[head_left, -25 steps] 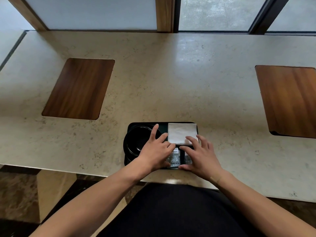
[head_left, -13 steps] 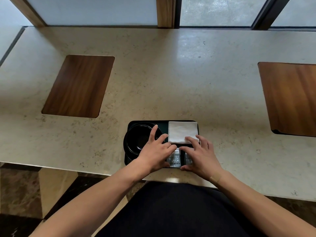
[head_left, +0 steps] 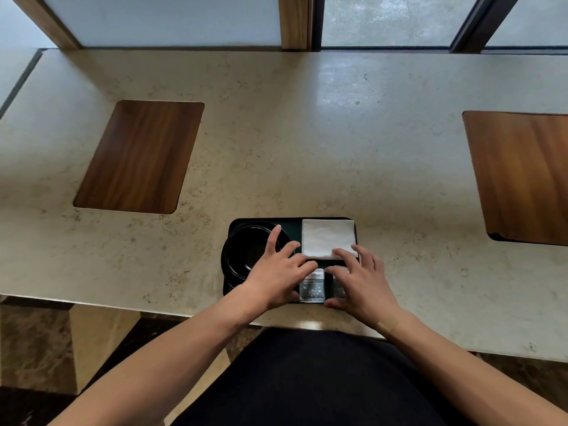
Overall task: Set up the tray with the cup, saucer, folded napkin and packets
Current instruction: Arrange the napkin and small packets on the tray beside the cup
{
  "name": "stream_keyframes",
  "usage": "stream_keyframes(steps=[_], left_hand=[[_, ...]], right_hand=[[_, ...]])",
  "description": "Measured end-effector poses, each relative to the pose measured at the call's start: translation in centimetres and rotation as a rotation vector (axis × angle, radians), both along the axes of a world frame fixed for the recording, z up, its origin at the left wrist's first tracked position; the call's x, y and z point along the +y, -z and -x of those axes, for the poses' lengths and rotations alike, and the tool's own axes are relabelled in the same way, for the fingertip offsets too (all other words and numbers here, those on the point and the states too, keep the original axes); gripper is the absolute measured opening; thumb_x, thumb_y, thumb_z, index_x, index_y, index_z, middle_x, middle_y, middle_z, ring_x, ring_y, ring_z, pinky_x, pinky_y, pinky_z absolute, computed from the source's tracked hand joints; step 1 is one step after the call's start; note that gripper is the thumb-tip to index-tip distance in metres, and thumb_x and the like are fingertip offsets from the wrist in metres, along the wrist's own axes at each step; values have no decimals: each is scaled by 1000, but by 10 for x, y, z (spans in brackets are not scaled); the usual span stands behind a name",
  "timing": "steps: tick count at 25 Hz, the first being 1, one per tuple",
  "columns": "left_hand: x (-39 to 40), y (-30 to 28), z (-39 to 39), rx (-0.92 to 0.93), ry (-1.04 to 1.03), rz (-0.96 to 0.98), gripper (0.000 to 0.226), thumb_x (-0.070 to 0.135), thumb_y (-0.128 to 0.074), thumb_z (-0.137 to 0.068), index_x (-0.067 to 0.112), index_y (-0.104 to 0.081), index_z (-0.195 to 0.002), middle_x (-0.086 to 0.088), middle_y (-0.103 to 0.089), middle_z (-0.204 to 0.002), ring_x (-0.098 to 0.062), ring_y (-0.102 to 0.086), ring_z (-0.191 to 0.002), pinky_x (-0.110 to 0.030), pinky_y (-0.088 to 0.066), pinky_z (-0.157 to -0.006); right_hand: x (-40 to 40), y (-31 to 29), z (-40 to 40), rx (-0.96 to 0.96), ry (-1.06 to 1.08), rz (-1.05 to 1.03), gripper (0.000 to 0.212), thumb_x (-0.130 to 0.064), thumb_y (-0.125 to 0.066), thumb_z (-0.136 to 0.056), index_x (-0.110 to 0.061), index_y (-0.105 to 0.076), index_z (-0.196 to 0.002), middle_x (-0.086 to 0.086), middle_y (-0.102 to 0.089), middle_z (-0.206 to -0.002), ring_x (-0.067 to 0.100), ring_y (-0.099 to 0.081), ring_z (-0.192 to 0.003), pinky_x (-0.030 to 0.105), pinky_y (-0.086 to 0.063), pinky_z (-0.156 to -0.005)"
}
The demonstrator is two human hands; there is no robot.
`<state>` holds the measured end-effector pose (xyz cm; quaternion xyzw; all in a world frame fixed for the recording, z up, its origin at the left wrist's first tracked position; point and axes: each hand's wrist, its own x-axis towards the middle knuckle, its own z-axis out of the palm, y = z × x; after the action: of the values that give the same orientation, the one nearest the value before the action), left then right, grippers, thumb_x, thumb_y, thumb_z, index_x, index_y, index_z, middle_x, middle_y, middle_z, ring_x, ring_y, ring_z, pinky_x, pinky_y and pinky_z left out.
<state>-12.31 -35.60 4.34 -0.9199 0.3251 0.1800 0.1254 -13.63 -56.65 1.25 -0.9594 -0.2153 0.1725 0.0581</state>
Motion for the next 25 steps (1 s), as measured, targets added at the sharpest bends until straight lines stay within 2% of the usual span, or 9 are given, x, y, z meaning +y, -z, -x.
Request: stream_keyframes(steps=[11,16,19,25], left_hand=[[-4,1,1,6,3,-2,67,47,-67,-80,25,-38,-136,-2,-56,-128,-32,-32,-136,-64,22,-105],[-5,1,-1,7,4,-1,65,47,-66,-81,25,-40,-136,-2,-56,-128,-31,-32,-134,-62,27,-101],[-4,1,0,13,3,-7,64,47,-66,-80,24,-41,-134,-2,-57,-126,-31,-34,-133,-62,26,-102],[-4,1,-1,8,15,-21,60,45,-66,-81,25,-42,-133,-3,-57,-126,-31,-34,-133,-63,23,-104]], right_hand=[[6,-4,2,7,-21,-5,58,-58,-72,-70,-30,-59,-119,1,-35,-151,35,-15,-142,51,-16,-111],[5,-8,6,-13,-13,12,44,-57,-75,-68,-26,-68,-98,2,-43,-146,37,-22,-140,52,-21,-109],[5,-9,8,-21,-44,17,38,-58,-74,-68,-28,-69,-92,2,-43,-146,37,-23,-140,53,-22,-109],[9,-9,7,-39,-57,-2,37,-61,-73,-68,-34,-69,-93,1,-45,-144,37,-25,-138,53,-26,-107]])
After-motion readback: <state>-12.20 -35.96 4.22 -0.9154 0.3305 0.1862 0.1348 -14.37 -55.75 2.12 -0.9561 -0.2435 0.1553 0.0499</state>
